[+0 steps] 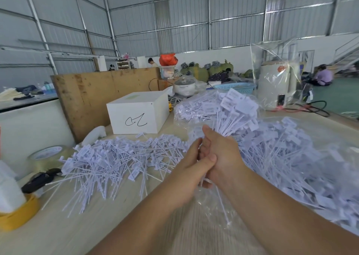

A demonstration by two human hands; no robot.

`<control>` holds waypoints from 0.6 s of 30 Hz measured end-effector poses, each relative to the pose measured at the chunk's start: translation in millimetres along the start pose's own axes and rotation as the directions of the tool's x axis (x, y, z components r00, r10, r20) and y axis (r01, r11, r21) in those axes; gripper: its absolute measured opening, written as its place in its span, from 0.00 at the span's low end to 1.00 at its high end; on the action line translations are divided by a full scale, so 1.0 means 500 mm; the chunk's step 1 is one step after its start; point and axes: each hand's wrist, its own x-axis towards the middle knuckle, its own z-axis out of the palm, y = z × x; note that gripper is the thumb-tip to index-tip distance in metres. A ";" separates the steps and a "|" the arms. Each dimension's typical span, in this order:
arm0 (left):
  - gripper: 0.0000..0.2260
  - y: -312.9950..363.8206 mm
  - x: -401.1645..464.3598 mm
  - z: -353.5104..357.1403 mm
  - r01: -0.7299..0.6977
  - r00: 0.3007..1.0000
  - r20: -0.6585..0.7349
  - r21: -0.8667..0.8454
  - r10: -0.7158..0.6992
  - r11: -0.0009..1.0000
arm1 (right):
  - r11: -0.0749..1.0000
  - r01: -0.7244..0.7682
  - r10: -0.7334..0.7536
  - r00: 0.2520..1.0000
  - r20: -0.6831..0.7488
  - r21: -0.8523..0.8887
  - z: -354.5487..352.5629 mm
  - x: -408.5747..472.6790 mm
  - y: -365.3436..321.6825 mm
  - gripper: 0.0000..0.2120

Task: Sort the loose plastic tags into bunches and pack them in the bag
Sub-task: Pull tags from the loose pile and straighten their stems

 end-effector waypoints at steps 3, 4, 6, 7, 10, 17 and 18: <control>0.23 0.010 -0.006 -0.015 0.034 0.998 0.048 -0.046 -0.032 0.998 | 0.999 0.040 -0.039 0.998 0.056 -0.022 0.002 -0.001 -0.008 0.20; 0.18 0.012 -0.008 -0.019 0.041 0.998 0.059 -0.058 -0.037 0.997 | 0.998 0.051 -0.048 0.995 0.083 -0.030 0.003 -0.002 -0.011 0.20; 0.13 0.011 -0.011 -0.020 0.067 0.996 0.070 -0.085 -0.061 0.994 | 0.998 0.050 -0.046 0.990 0.130 -0.028 0.005 -0.005 -0.016 0.20; 0.13 0.013 -0.014 -0.018 0.078 0.994 0.083 -0.093 -0.070 0.993 | 0.999 0.043 -0.039 0.989 0.144 -0.024 0.004 -0.007 -0.018 0.20; 0.10 0.018 -0.016 0.000 0.059 0.998 0.031 -0.050 -0.058 0.997 | 1.000 -0.008 0.008 0.984 0.179 0.000 -0.008 -0.018 -0.035 0.20; 0.06 0.039 -0.022 0.125 -0.329 0.850 -0.389 0.133 0.355 0.935 | 0.991 -0.081 0.038 0.929 0.367 0.103 -0.048 -0.073 -0.119 0.18; 0.11 0.047 -0.023 0.137 -0.354 0.843 -0.372 0.161 0.389 0.921 | 0.994 -0.046 0.005 0.930 0.368 0.104 -0.053 -0.082 -0.136 0.17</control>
